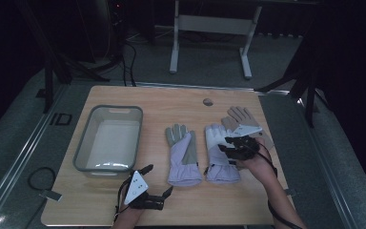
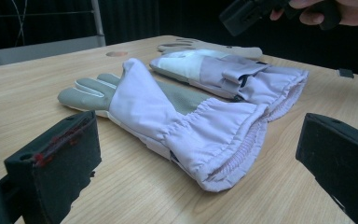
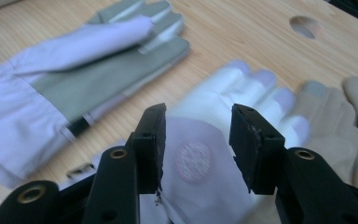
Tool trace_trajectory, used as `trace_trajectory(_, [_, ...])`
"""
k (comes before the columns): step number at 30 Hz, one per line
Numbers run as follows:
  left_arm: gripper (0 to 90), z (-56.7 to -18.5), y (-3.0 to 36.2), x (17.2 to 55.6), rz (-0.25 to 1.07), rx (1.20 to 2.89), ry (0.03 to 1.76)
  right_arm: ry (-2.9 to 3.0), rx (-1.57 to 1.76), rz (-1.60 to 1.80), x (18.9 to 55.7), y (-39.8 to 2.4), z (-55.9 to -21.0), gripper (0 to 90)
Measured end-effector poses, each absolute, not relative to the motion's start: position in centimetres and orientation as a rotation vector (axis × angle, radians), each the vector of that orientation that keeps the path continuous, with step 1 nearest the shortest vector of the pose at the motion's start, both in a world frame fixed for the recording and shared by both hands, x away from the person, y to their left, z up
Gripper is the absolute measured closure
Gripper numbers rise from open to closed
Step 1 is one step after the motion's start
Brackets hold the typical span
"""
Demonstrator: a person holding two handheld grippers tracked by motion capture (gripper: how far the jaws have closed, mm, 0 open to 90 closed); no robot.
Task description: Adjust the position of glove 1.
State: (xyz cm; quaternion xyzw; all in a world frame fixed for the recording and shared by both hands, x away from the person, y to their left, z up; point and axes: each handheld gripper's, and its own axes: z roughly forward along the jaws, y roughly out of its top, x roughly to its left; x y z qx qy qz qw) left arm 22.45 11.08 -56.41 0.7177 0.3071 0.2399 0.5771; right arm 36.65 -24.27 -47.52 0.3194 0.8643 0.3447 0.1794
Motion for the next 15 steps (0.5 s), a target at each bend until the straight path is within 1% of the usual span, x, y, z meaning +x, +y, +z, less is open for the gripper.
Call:
trace_trajectory(5, [0.0,-56.4,11.1,22.4,0.561,1.679,0.719,2.454,0.917,0.936,36.9,-25.3,-48.0,56.0])
trace_trajectory(6, [0.0,-56.4,11.1,22.5,0.560,1.678,0.721,2.489,0.900,0.905,37.0,-25.6,-48.6,54.2])
trace_trajectory(11, [0.0,-56.4,11.1,22.5,0.558,1.678,0.724,2.542,0.909,0.884,37.4,-25.5,-49.3,52.2])
trace_trajectory(12, [0.0,-56.4,11.1,22.5,0.558,1.679,0.723,2.569,0.916,0.876,37.7,-25.2,-50.1,51.1])
trace_trajectory(15, [0.0,-56.4,11.1,22.5,0.558,1.680,0.724,2.575,0.921,0.874,38.0,-24.9,-50.6,51.1])
